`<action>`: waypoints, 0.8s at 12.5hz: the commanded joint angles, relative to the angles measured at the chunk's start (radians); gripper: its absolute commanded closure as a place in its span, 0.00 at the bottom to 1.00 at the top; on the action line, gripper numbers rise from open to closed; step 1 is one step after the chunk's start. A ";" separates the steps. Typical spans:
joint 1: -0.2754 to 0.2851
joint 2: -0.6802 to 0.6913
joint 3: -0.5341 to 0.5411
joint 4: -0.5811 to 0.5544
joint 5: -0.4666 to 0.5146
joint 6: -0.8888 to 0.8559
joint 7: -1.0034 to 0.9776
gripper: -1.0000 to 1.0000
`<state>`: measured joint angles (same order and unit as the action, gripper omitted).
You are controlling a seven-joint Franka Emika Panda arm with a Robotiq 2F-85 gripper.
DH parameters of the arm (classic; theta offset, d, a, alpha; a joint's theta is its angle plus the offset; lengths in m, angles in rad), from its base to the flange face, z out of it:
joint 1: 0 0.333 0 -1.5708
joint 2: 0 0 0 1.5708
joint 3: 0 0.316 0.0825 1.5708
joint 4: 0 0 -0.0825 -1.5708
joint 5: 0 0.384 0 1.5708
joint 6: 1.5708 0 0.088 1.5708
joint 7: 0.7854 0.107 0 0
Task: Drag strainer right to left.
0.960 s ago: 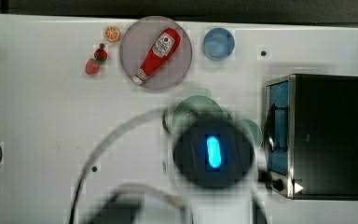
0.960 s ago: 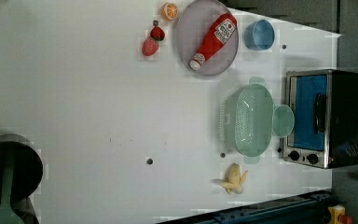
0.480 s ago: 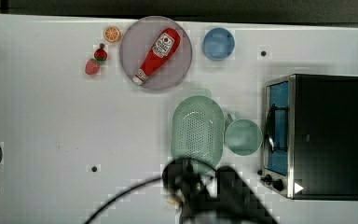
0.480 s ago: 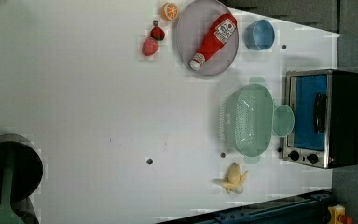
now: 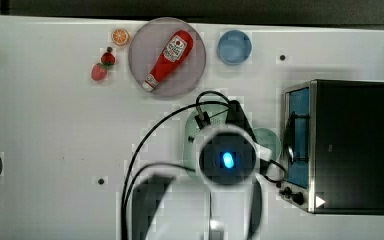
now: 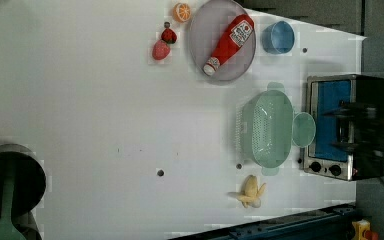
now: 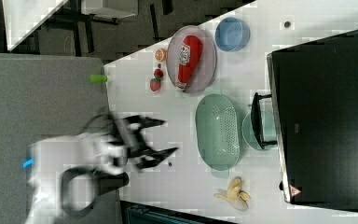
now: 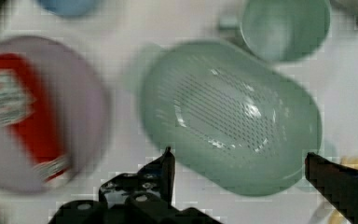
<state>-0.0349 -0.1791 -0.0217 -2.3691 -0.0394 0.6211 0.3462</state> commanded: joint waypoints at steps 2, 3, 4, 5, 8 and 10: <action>-0.004 0.189 0.002 -0.028 0.012 0.149 0.317 0.00; -0.002 0.246 0.004 -0.030 0.012 0.198 0.323 0.00; 0.000 0.299 0.005 -0.031 0.012 0.245 0.323 0.00; 0.001 0.349 0.005 -0.033 0.012 0.293 0.324 0.00; 0.008 0.479 0.007 -0.036 0.015 0.412 0.327 0.00; 0.016 0.522 0.016 -0.036 0.020 0.482 0.364 0.00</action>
<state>-0.0229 0.3799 -0.0317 -2.4238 -0.0312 1.0518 0.6309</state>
